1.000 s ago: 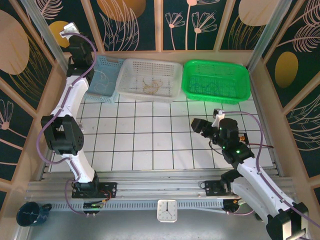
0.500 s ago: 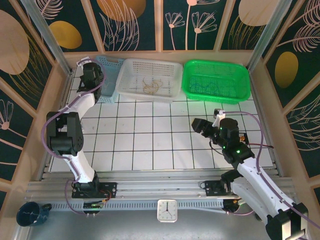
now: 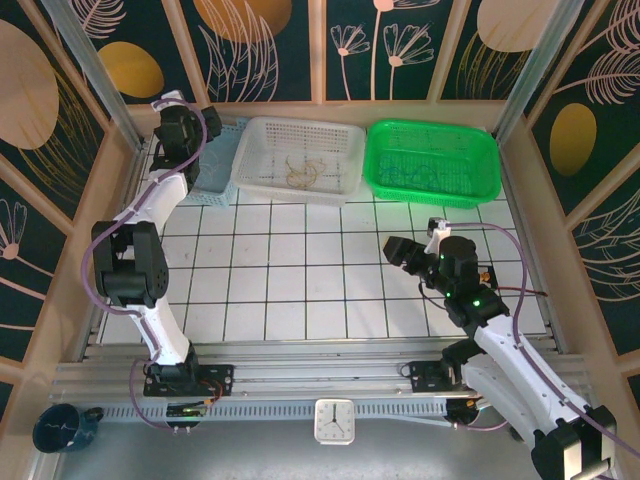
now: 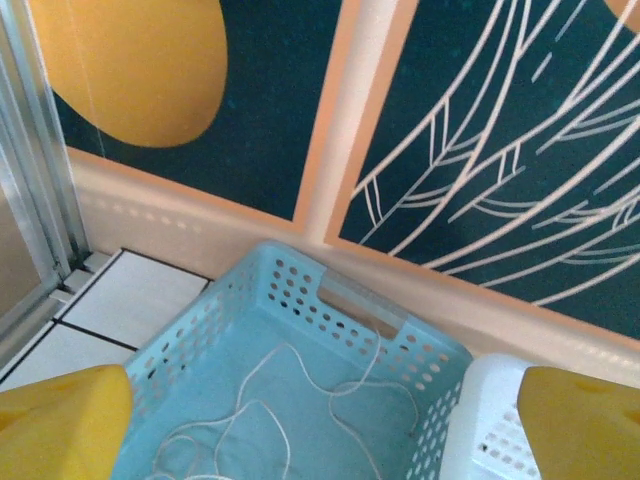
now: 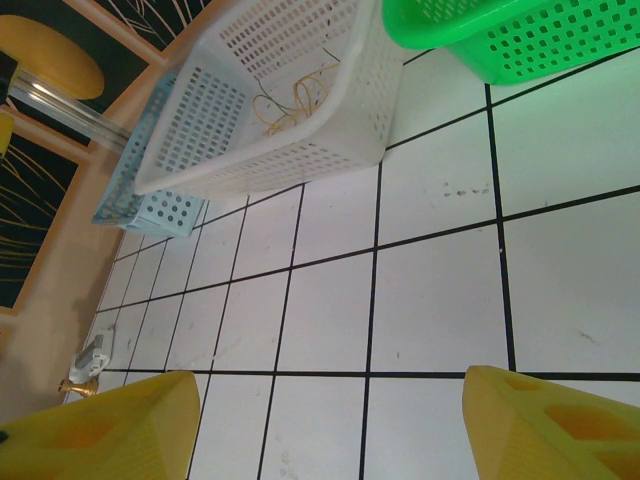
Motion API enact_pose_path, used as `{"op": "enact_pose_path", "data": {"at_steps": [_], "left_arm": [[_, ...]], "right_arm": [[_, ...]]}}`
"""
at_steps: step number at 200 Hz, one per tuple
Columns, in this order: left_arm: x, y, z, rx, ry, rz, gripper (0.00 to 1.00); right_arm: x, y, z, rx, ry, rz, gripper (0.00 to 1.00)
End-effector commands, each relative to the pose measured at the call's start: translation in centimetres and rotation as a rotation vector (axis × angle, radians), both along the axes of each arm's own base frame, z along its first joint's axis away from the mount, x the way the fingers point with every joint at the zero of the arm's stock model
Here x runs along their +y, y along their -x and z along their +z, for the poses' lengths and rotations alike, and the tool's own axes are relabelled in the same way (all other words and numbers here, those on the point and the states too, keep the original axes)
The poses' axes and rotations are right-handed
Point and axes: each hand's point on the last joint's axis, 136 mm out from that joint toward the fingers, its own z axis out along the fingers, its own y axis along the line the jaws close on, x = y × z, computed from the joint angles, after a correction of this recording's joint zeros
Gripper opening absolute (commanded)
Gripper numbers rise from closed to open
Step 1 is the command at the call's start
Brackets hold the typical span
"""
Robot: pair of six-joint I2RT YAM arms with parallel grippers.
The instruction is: Untangle the cables
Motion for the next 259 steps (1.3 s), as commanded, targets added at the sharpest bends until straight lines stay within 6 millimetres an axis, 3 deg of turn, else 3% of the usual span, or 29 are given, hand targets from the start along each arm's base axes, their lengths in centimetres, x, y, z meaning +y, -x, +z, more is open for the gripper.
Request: {"op": "enact_pose_path", "data": {"at_steps": [1, 18, 35, 42, 44, 49, 85, 106, 123, 143, 170, 184, 211, 229, 259], "left_arm": [[-0.9, 0.0, 2.7, -0.039, 0.053, -0.051, 0.99], [-1.7, 0.6, 4.5, -0.075, 0.099, -0.091, 0.99], [-2.9, 1.8, 6.1, -0.116, 0.159, -0.151, 0.99], [-3.4, 2.3, 5.9, -0.119, 0.185, -0.177, 0.99], [-3.5, 2.9, 7.1, -0.143, 0.192, -0.186, 0.99], [-3.9, 3.7, 7.6, -0.159, 0.209, -0.207, 0.99], [-5.9, 9.4, 10.1, -0.24, 0.263, -0.326, 0.99], [-6.7, 12.9, 10.4, -0.262, 0.248, -0.375, 0.99], [-6.4, 15.4, 9.8, -0.272, 0.195, -0.365, 0.99], [-4.9, 17.8, 6.8, -0.262, 0.125, -0.294, 0.99], [-2.9, 21.4, 5.1, -0.387, 0.057, -0.202, 0.99], [-1.5, 22.9, 4.3, -0.44, 0.038, -0.124, 0.99], [1.2, 23.8, 1.5, -0.409, -0.056, 0.028, 0.99], [2.0, 23.8, -0.4, -0.371, -0.134, 0.069, 0.99], [3.0, 23.5, -5.4, -0.247, -0.15, 0.118, 0.99]], "right_arm": [[-0.4, -0.7, 1.8, -0.043, 0.004, -0.022, 0.7], [-0.4, -0.9, 1.9, -0.048, 0.013, -0.024, 0.71], [-0.7, -1.3, 2.4, -0.064, 0.028, -0.038, 0.79], [-0.7, -1.4, 2.8, -0.078, 0.035, -0.041, 0.88], [-0.8, -1.4, 3.0, -0.082, 0.036, -0.043, 0.92], [-0.9, -1.6, 3.4, -0.095, 0.044, -0.05, 0.99], [-2.4, -3.0, 8.2, -0.209, 0.1, -0.121, 0.99], [-3.6, -4.1, 10.8, -0.258, 0.142, -0.188, 0.99], [-5.3, -5.2, 11.6, -0.266, 0.208, -0.284, 0.99], [-7.1, -6.3, 11.0, -0.265, 0.291, -0.369, 0.99], [-9.4, -7.3, 9.1, -0.292, 0.347, -0.499, 0.99], [-9.6, -7.5, 8.0, -0.338, 0.374, -0.504, 0.99], [-11.2, -8.1, 5.4, -0.362, 0.456, -0.585, 0.99], [-12.3, -8.6, 4.2, -0.353, 0.518, -0.629, 0.99], [-14.1, -9.0, 2.7, -0.342, 0.603, -0.697, 0.99]]}}
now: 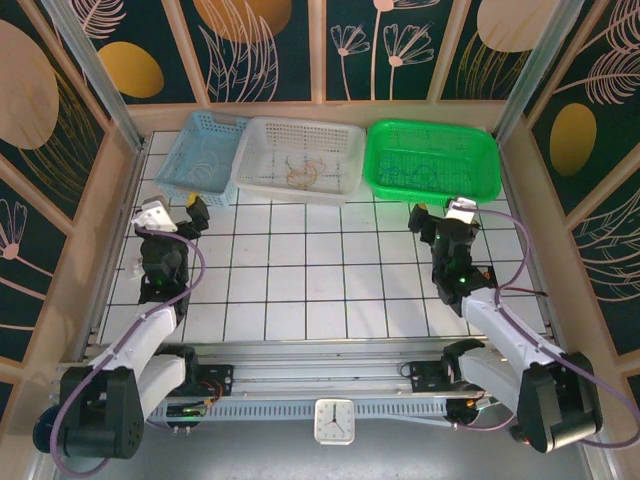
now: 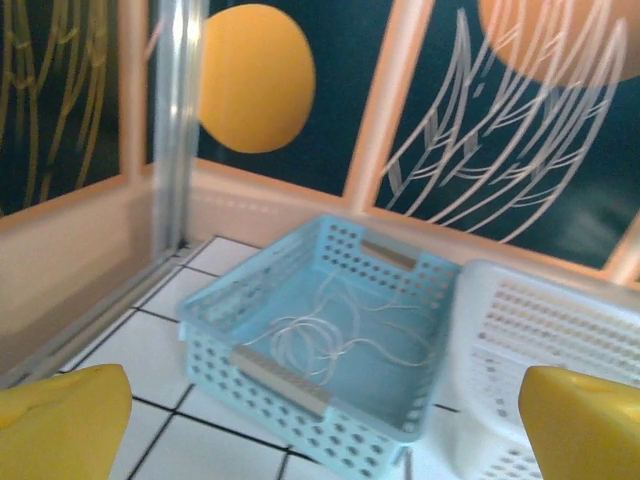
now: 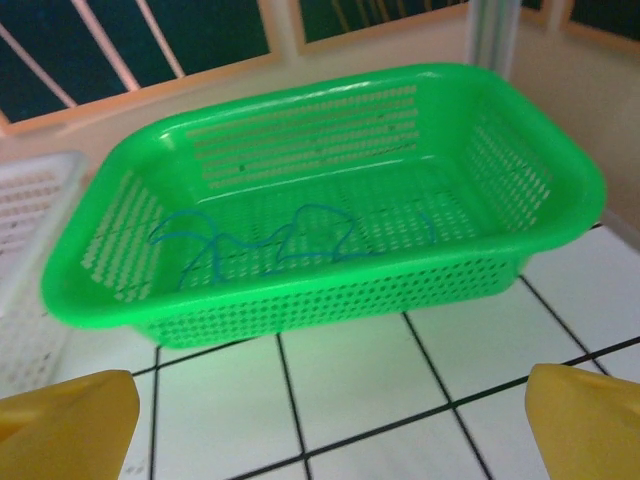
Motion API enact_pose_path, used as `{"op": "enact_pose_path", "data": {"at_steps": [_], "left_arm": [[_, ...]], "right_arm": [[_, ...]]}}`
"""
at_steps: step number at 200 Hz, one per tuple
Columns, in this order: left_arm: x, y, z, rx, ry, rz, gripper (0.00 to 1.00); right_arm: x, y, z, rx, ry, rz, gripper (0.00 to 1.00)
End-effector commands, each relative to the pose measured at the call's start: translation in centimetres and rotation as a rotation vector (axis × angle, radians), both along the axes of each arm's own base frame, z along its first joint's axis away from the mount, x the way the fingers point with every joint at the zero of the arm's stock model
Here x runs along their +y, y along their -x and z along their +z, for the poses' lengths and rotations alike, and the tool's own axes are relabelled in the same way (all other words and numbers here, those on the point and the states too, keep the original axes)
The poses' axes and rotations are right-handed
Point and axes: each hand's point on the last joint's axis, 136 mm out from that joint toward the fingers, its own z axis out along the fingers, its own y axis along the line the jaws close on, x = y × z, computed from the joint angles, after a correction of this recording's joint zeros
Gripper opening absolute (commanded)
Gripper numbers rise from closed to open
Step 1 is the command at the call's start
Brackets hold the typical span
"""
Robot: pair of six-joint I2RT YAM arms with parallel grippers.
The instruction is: Untangle the cables
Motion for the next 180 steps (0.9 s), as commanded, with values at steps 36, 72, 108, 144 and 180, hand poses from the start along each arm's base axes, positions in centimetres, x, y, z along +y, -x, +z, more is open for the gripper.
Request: {"op": "enact_pose_path", "data": {"at_steps": [36, 72, 108, 144, 180], "left_arm": [[2.6, 0.9, -5.2, 0.039, -0.019, 0.156, 0.99], [1.4, -0.6, -6.0, 0.055, -0.124, 0.087, 0.99], [-1.2, -1.2, -7.4, 0.013, -0.188, -0.064, 0.99], [-1.4, -2.4, -8.6, 0.098, -0.185, -0.086, 0.99], [-1.4, -2.6, -8.5, 0.094, -0.184, -0.089, 0.99]], "right_arm": [[-4.2, 0.0, -1.0, -0.082, 0.12, -0.16, 0.99], [-5.1, -0.1, -3.8, -0.056, 0.133, -0.166, 0.99], [-5.0, -0.3, -5.0, -0.089, 0.097, -0.117, 0.99], [-4.6, -1.2, -4.0, -0.169, 0.086, -0.048, 0.99], [-4.3, -1.9, -4.1, -0.212, 0.137, -0.002, 0.99]]}}
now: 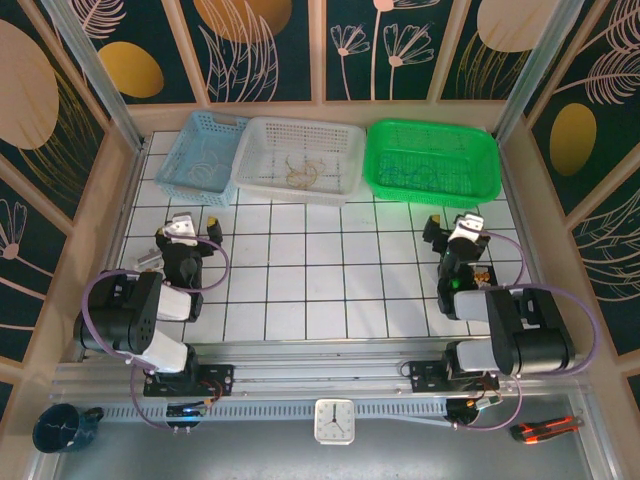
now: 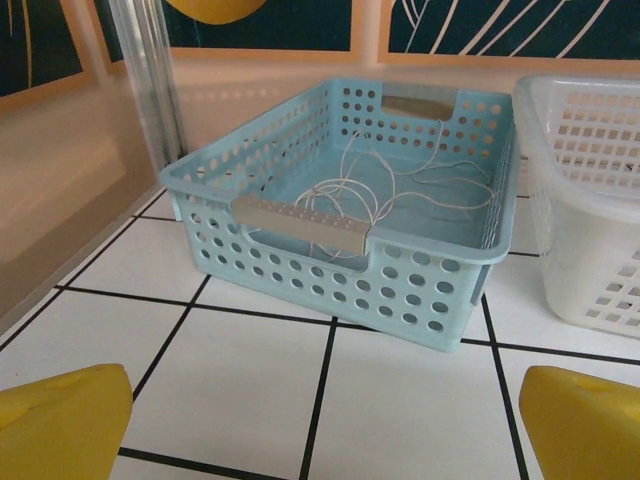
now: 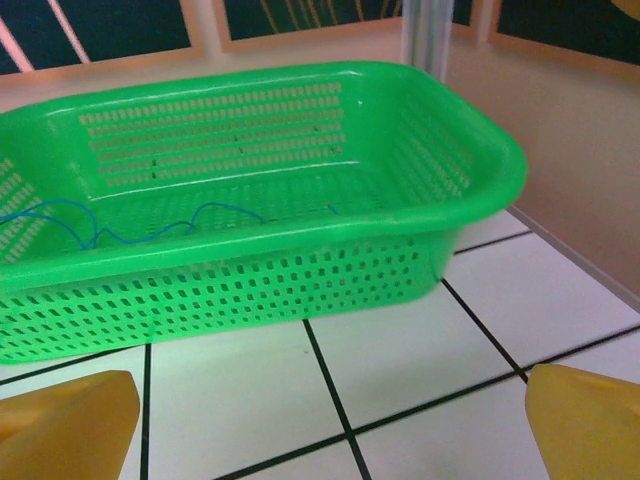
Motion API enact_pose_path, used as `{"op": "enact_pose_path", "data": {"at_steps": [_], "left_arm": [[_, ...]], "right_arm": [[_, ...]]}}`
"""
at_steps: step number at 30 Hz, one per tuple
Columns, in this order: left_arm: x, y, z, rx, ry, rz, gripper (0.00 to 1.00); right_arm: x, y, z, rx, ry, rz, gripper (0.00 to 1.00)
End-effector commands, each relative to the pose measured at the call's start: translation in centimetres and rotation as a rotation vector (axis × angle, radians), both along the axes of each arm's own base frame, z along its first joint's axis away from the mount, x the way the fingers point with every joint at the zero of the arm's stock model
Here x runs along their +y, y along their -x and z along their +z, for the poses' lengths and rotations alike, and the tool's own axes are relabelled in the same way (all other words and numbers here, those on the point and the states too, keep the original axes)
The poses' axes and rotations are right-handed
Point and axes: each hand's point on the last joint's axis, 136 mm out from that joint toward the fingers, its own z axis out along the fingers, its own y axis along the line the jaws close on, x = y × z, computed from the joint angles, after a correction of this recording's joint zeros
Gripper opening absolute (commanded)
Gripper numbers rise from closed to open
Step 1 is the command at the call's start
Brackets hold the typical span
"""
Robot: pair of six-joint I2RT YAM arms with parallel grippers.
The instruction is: Untangle the cables
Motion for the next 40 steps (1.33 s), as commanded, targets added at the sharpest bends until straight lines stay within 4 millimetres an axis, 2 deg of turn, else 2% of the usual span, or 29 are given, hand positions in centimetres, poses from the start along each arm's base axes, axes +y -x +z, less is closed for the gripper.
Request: {"op": "enact_pose_path", "data": {"at_steps": [1, 2, 4, 5, 6, 8, 9, 30, 34, 40], "left_arm": [[-0.4, -0.7, 1.9, -0.067, -0.009, -0.028, 0.99], [-0.4, -0.7, 1.9, -0.066, -0.009, -0.031, 0.99], [-0.4, -0.8, 1.9, -0.064, -0.008, -0.032, 0.99], [-0.4, -0.9, 1.8, -0.06, -0.006, -0.033, 0.99], [-0.4, -1.0, 1.7, -0.053, 0.0, -0.038, 0.99], [-0.3, -1.2, 1.6, -0.05, 0.005, -0.044, 0.99], [-0.3, -1.2, 1.6, -0.048, 0.006, -0.044, 0.99], [1.2, -0.8, 1.8, -0.064, 0.026, 0.042, 0.99], [2.3, -0.3, 1.9, -0.078, 0.045, 0.11, 0.99], [2.3, -0.1, 2.0, -0.084, 0.046, 0.112, 0.99]], "right_arm": [[0.5, -0.6, 2.4, -0.138, 0.035, 0.051, 0.99], [0.3, -0.1, 2.7, -0.185, 0.042, 0.044, 0.99], [0.3, 0.4, 2.1, -0.167, 0.011, 0.069, 0.99], [0.6, 0.3, 1.7, -0.16, 0.007, 0.101, 0.99], [0.7, 0.1, 2.2, -0.201, 0.029, 0.104, 0.99], [0.9, -1.3, 0.2, -0.08, 0.011, 0.12, 0.99], [0.5, -2.2, 0.1, -0.072, -0.033, 0.147, 0.99], [0.7, -2.2, 0.1, -0.071, -0.035, 0.172, 0.99], [0.8, -2.2, 0.1, -0.07, -0.035, 0.174, 0.99], [0.7, -2.3, 0.1, -0.069, -0.043, 0.185, 0.99]]}}
